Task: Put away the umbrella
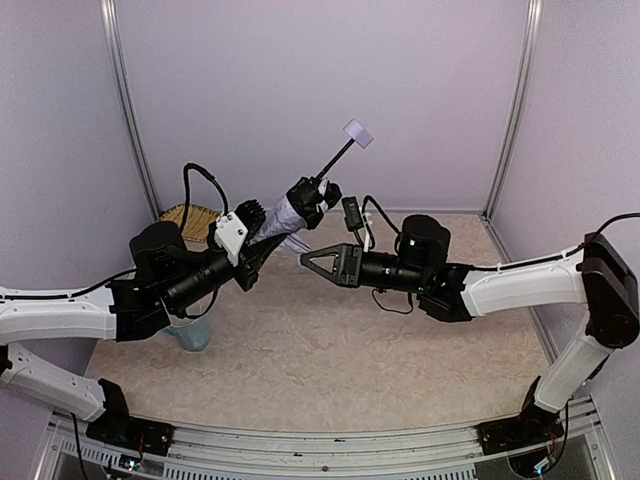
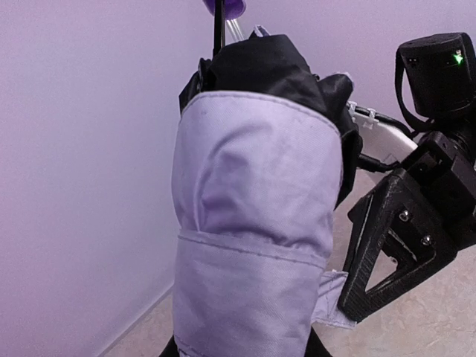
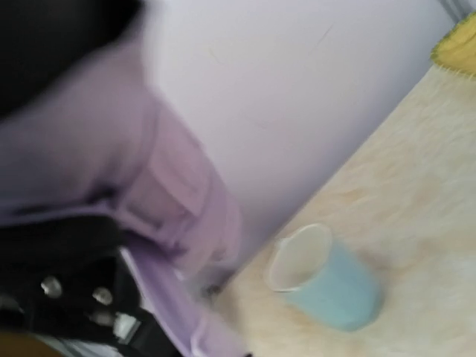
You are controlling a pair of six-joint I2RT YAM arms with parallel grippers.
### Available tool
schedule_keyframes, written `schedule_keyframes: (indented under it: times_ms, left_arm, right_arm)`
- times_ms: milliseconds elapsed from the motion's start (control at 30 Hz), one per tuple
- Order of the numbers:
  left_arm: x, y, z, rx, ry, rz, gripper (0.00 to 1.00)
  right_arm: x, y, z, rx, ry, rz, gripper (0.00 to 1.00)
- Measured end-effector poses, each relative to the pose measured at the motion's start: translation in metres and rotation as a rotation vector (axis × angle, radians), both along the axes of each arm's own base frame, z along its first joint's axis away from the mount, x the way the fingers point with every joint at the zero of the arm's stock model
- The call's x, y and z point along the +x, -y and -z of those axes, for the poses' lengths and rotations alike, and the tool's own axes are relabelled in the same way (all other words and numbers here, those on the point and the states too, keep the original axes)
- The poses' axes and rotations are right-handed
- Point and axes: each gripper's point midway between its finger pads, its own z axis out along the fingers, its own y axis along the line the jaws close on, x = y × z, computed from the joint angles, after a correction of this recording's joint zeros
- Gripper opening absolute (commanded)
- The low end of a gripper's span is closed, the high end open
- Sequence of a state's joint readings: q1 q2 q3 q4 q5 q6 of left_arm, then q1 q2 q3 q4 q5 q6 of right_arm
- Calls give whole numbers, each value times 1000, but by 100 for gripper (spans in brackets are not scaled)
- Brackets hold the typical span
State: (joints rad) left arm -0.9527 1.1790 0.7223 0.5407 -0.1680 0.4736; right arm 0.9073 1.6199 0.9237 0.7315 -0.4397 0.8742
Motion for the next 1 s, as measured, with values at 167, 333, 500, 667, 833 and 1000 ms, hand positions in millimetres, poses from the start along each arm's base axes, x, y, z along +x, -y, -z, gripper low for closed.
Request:
schedule_keyframes:
  times_ms: [167, 333, 500, 667, 833, 1000]
  left_arm:
    - [-13, 8, -8, -93, -199, 220, 0]
    - [-47, 19, -30, -231, -320, 473, 0]
    - [-66, 22, -43, -352, -443, 648, 0]
    - [-86, 26, -49, -381, -536, 775, 0]
    - [-103, 37, -52, -385, -570, 858, 0]
    - [-112, 46, -73, -399, -522, 916, 0]
  right_arm:
    - [-7, 20, -19, -60, 193, 72, 0]
    - [-25, 29, -46, -75, 423, 70, 0]
    - [-44, 32, -63, -71, 610, 31, 0]
    - [-63, 36, -71, -72, 722, -26, 0]
    - [-67, 33, -73, -96, 804, -57, 0]
    - [-70, 29, -100, -48, 906, -57, 0]
